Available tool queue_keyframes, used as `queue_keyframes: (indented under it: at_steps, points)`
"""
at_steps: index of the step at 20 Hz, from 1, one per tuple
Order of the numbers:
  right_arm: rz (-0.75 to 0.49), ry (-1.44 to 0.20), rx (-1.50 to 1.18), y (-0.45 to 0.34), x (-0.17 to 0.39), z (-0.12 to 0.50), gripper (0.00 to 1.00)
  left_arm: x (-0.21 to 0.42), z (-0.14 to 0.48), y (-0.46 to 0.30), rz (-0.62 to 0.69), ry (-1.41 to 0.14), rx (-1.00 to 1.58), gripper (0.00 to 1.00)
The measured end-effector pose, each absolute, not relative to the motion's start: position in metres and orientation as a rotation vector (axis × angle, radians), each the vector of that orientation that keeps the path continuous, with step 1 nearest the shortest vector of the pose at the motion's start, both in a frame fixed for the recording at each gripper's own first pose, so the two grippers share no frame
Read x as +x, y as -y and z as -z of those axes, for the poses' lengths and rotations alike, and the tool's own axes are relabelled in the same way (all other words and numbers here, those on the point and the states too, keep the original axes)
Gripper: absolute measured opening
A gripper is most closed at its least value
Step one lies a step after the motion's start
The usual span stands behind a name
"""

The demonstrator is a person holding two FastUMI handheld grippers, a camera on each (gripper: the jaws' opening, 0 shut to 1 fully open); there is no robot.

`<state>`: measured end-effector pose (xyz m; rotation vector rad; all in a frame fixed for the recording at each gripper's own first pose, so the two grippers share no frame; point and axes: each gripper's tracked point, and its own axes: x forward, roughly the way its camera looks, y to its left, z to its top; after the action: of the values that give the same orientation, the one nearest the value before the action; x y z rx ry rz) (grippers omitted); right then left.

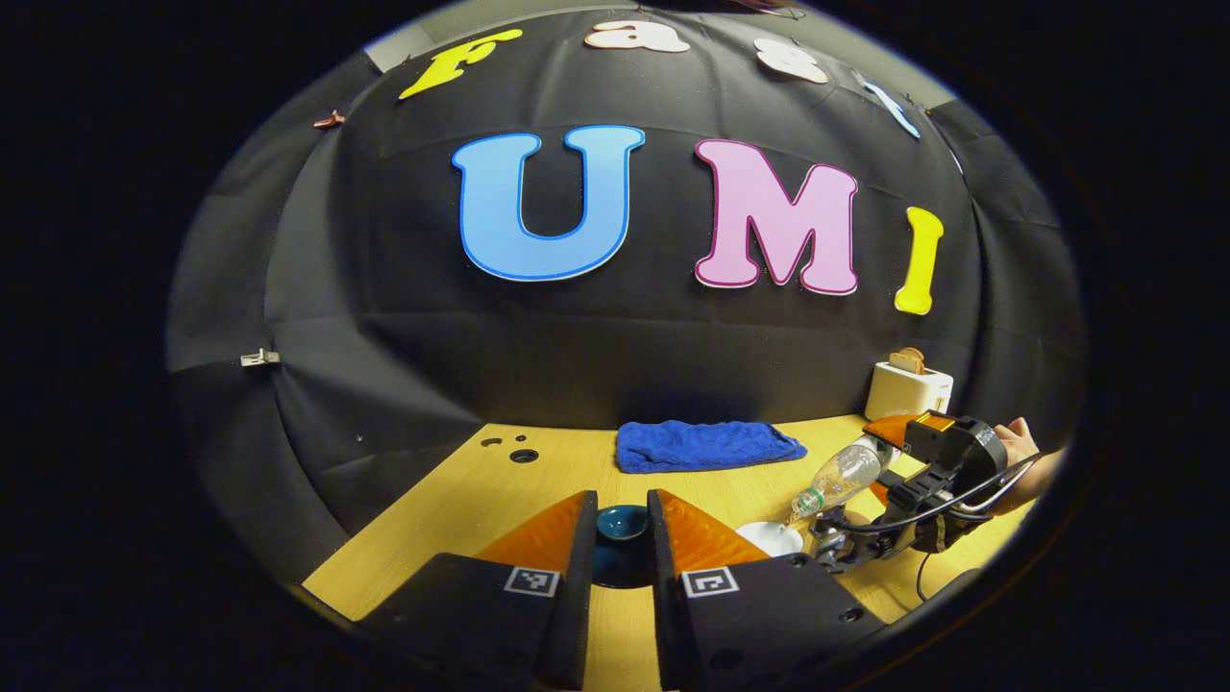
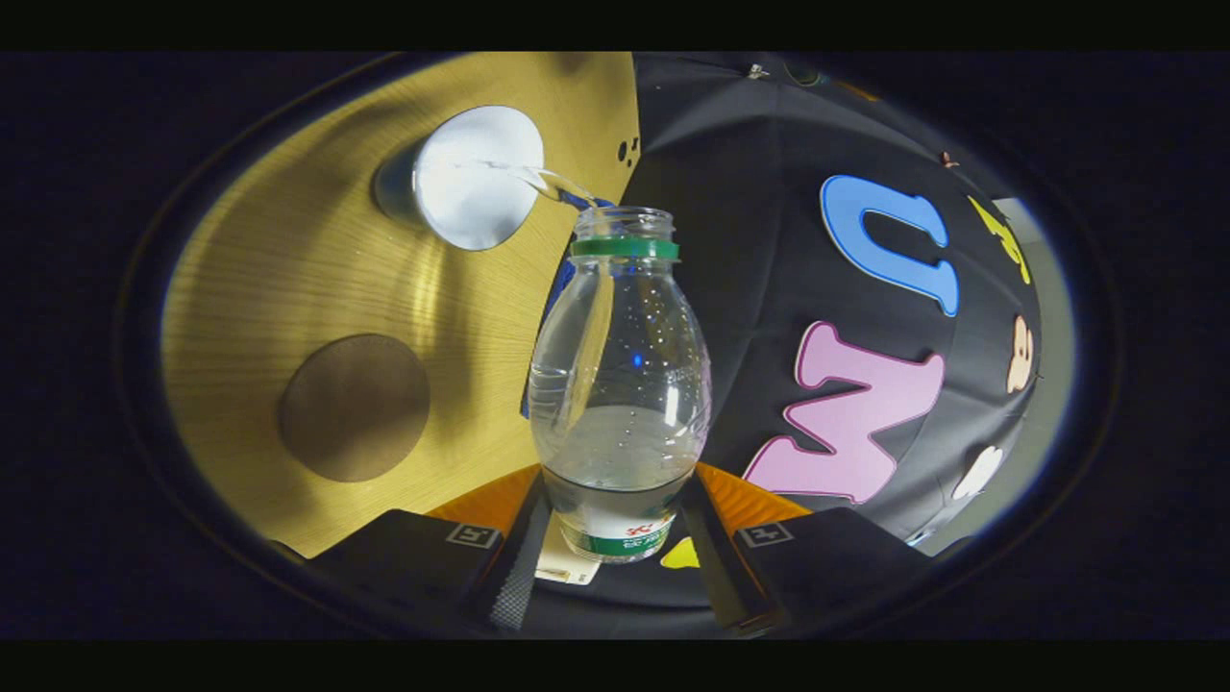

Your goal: Open the teacup lid with one hand, grasp the water bottle and pour water into the teacup with the other hand; after pouring, place the water bottle on the coaster and then close the teacup lid.

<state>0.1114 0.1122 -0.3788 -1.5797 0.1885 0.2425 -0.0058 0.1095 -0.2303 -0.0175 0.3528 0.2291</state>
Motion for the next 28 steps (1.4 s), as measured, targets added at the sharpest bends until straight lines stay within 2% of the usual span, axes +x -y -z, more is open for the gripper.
queue_keyframes:
  at_steps: [1,5,6,7,28]
  points:
    - [-0.240,-0.180,-1.588,-0.113,0.112,0.377,0.74,-0.006,0.230,-0.108,-0.226,-0.352,-0.020,0.32]
    - [-0.231,-0.167,-1.606,-0.113,0.113,0.374,0.75,-0.006,0.230,-0.105,-0.218,-0.351,-0.020,0.32]
    - [-0.231,-0.162,-1.612,-0.114,0.113,0.373,0.74,-0.007,0.230,-0.105,-0.218,-0.351,-0.018,0.36]
    - [-0.230,-0.155,-1.619,-0.113,0.114,0.373,0.75,-0.007,0.230,-0.105,-0.219,-0.351,-0.018,0.32]
    - [-0.251,0.038,-1.766,-0.124,0.128,0.352,0.74,-0.014,0.236,-0.108,-0.239,-0.353,-0.039,0.32]
